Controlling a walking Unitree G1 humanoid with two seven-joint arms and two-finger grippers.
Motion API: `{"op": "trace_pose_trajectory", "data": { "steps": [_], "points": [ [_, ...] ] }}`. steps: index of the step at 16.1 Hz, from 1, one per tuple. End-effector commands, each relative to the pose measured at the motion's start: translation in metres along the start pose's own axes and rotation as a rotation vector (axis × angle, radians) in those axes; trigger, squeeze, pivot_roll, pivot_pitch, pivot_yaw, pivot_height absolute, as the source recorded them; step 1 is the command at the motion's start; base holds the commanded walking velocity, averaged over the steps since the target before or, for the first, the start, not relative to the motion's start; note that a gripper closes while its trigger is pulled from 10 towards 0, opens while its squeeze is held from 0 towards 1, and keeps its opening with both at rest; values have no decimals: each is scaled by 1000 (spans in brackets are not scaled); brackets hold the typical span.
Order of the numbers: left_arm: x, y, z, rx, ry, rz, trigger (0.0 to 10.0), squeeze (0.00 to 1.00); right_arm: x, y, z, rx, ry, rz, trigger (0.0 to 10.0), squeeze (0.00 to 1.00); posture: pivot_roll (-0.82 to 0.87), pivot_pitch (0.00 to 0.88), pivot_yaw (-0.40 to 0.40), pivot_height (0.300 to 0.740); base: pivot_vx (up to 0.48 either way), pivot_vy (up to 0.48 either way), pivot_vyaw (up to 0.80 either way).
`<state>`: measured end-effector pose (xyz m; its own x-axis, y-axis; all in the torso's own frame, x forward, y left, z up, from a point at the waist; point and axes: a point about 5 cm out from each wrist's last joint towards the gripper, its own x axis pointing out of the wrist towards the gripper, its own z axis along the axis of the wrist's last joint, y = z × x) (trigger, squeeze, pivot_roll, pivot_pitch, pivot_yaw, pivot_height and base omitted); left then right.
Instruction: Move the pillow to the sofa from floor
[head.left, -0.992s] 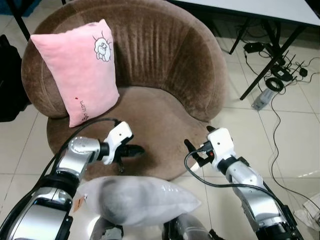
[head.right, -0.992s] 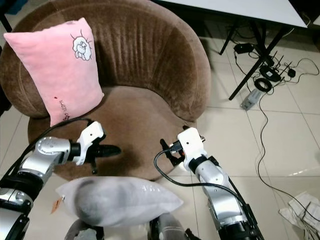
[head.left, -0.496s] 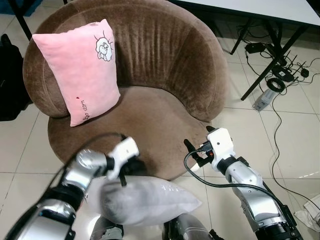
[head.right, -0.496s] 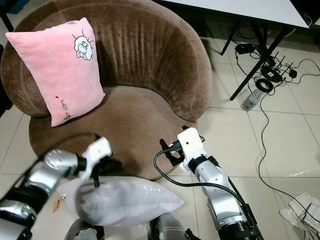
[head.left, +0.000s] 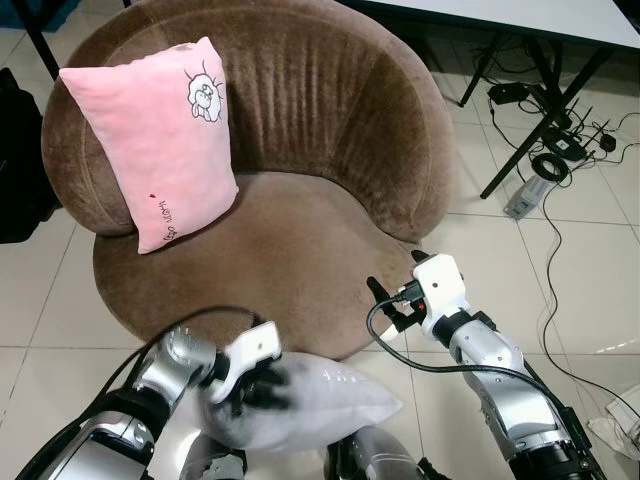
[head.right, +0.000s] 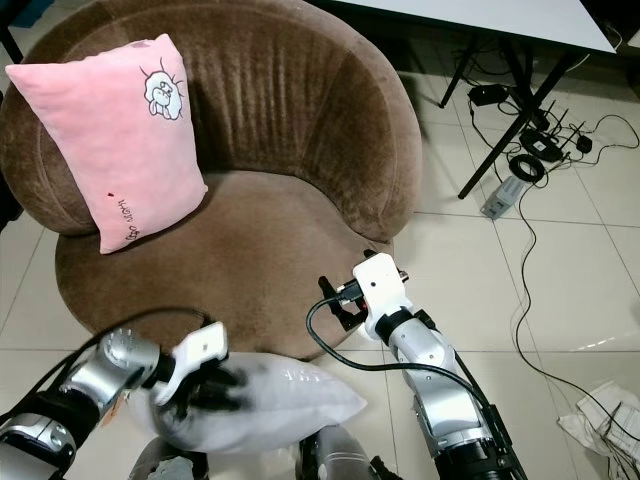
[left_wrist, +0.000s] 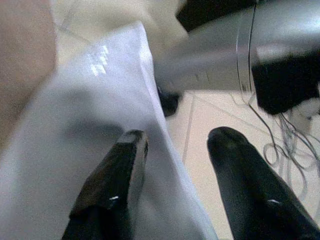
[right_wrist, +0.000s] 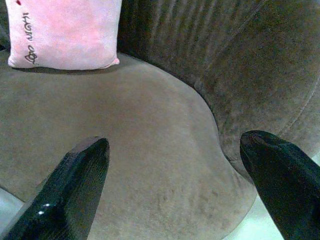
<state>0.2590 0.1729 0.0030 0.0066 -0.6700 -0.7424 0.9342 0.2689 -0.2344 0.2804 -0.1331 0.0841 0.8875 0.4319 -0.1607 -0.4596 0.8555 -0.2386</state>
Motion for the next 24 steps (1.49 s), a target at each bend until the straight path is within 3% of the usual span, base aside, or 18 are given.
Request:
{"op": "trace_pose_trajectory", "data": {
  "steps": [1, 12, 16, 24],
  "points": [
    [5, -4, -6, 13, 48, -28, 10000, 1000, -1, -1, -6, 1, 28, -6, 10000, 173, -116, 240, -135, 740, 0, 0, 0],
    [3, -7, -27, 73, 206, -35, 10000, 1000, 1, 1, -7, 1, 24, -9, 10000, 173, -113, 222, -124, 740, 0, 0, 0],
    [-4, -8, -42, 206, 351, -33, 10000, 1000, 1, 3, -9, 0, 32, 0, 10000, 173, -104, 230, -128, 740, 0, 0, 0],
    [-19, 4, -46, 431, 553, 11, 10000, 1000, 2, 1, -8, -6, 33, 5, 10000, 176, -110, 232, -136, 740, 0, 0, 0]
  ]
}}
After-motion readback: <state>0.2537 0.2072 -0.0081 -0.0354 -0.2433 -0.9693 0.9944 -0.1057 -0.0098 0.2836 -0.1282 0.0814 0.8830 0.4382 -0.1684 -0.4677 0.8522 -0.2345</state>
